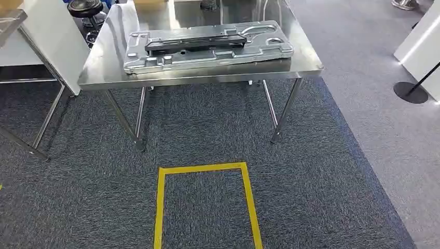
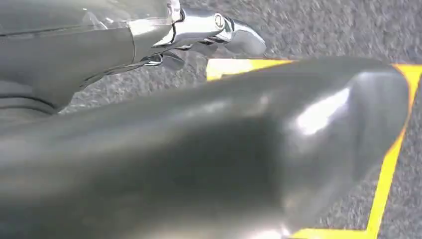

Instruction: Take the parts from the cabinet and place them on the table.

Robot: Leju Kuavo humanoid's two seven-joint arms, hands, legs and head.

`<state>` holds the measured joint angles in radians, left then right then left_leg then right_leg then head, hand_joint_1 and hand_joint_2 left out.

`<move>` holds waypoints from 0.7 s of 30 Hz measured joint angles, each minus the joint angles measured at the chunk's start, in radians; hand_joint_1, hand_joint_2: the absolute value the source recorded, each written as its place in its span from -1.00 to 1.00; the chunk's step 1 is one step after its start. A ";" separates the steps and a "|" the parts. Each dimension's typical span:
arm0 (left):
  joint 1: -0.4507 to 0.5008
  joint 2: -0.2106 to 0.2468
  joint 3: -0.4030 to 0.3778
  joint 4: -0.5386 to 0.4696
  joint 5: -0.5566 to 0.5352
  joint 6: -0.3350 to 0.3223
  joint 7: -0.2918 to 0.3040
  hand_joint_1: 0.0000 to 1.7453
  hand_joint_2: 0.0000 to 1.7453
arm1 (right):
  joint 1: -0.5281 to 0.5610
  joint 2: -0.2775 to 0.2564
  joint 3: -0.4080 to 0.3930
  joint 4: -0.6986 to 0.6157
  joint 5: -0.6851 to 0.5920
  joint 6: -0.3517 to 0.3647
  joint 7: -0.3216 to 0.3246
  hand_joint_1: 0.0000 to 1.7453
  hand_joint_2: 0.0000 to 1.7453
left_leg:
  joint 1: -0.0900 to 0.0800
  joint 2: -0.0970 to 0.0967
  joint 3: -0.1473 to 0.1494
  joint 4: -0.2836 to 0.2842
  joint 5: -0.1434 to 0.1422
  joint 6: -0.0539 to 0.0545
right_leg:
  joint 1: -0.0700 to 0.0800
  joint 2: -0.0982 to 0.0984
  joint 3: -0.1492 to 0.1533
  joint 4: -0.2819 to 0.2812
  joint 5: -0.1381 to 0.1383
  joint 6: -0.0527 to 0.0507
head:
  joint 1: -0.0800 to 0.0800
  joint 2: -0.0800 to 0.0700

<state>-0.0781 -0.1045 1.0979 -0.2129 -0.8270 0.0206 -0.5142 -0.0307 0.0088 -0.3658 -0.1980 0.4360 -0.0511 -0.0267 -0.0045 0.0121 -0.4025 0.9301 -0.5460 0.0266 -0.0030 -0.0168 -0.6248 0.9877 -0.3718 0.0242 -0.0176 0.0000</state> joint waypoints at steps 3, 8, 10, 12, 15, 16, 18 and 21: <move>0.001 0.000 0.013 0.000 0.023 -0.007 0.004 -1.00 -1.00 | 0.001 0.002 0.010 0.002 0.023 0.000 0.011 -1.00 -1.00 | 0.000 0.003 -0.037 0.003 0.031 0.012 | -0.008 0.008 -0.066 0.170 -0.146 0.013 | 0.007 0.000; 0.006 0.001 0.034 0.000 0.035 -0.009 0.056 -1.00 -1.00 | 0.000 0.006 0.018 0.003 0.034 0.000 0.021 -1.00 -1.00 | -0.001 0.002 -0.099 0.032 0.056 0.006 | -0.013 0.009 0.003 0.191 -0.163 0.020 | 0.007 0.000; 0.005 0.001 0.040 0.000 0.035 -0.008 0.065 -1.00 -1.00 | -0.004 0.006 0.018 0.003 0.034 0.000 0.022 -1.00 -1.00 | -0.001 0.002 -0.111 0.053 0.056 0.001 | -0.015 0.010 0.118 0.007 -0.136 0.011 | 0.006 0.000; 0.003 0.002 0.048 0.000 0.036 -0.007 0.069 -1.00 -1.00 | -0.005 0.008 0.018 0.003 0.034 0.004 0.023 -1.00 -1.00 | -0.007 0.002 -0.121 0.063 0.056 -0.011 | -0.008 0.012 0.109 0.008 -0.132 -0.009 | 0.005 0.000; 0.003 0.003 0.050 0.000 0.037 -0.005 0.068 -1.00 -1.00 | -0.006 0.009 0.018 0.004 0.040 0.024 0.031 -1.00 1.00 | -0.007 0.002 -0.122 0.062 0.062 -0.027 | -0.010 0.010 0.106 -0.001 -0.120 -0.027 | 0.007 0.000; 0.003 0.004 0.050 0.000 0.034 -0.003 0.067 -1.00 -1.00 | -0.006 0.010 0.018 0.004 0.040 0.032 0.033 -1.00 1.00 | -0.003 -0.003 -0.131 0.080 0.044 -0.033 | -0.012 0.008 0.106 -0.006 -0.115 -0.033 | 0.004 0.000; 0.002 0.002 0.050 0.000 0.020 0.000 0.060 -1.00 -1.00 | -0.006 0.008 0.017 0.004 0.034 0.044 0.037 -1.00 1.00 | 0.004 -0.004 -0.188 0.212 -0.044 -0.044 | -0.011 0.007 0.097 -0.005 -0.109 -0.041 | -0.004 0.000; 0.004 0.000 0.049 0.000 0.001 0.006 0.053 -1.00 -1.00 | -0.003 0.005 0.013 0.005 0.010 0.051 0.061 -1.00 1.00 | 0.016 -0.004 -0.256 0.383 -0.103 -0.060 | -0.009 0.007 0.087 -0.001 -0.106 -0.045 | -0.004 0.000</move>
